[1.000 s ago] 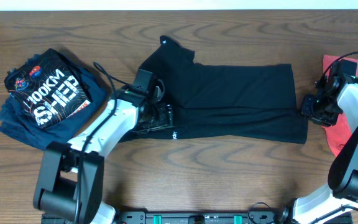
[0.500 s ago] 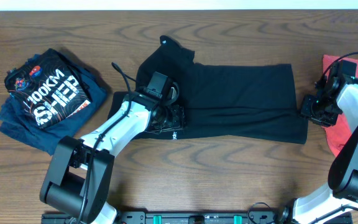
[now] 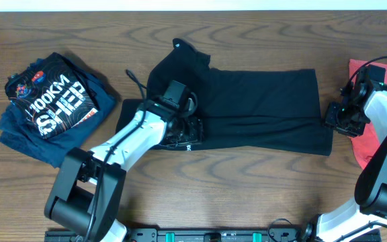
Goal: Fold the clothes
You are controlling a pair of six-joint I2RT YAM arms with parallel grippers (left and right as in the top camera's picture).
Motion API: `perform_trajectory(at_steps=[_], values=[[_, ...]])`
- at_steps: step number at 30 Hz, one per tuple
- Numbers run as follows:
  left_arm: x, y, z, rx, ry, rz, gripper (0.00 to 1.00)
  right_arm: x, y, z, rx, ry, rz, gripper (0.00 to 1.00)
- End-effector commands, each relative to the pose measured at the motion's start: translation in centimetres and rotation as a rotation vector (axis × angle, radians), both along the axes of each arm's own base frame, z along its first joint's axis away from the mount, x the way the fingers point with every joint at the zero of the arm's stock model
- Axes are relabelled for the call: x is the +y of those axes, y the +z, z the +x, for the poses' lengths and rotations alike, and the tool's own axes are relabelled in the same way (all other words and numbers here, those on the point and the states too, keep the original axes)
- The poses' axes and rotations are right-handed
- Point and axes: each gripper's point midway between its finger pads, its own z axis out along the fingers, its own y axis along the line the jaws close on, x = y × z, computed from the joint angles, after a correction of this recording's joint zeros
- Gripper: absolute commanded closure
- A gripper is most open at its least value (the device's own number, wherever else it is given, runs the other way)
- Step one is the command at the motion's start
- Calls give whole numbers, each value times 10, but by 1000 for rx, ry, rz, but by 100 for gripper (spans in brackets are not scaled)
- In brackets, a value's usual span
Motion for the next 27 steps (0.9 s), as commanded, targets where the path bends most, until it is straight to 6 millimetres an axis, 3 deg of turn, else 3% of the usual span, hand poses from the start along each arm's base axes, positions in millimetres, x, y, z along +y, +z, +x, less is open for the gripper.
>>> perform_trajectory(at_steps=[1,7,11,13,16,22,27], values=[[-6,-2,-3,-49,-93,43,31,2,-4,-2,14,21,-7,51],[4,-7,3,-111,-93,155,33,2,-4,-2,14,22,-7,51],[4,-7,8,-138,-106,159,57,2,-4,-2,14,21,-7,51],[7,-7,12,-157,-100,181,76,2,-4,-2,14,21,-7,51],[15,-7,19,-186,-85,227,92,2,-4,-2,14,21,-7,51],[19,-5,22,-191,-71,228,94,2,-4,-2,14,21,-7,51],[36,29,42,-281,5,227,94,2,-4,1,3,22,-6,52]])
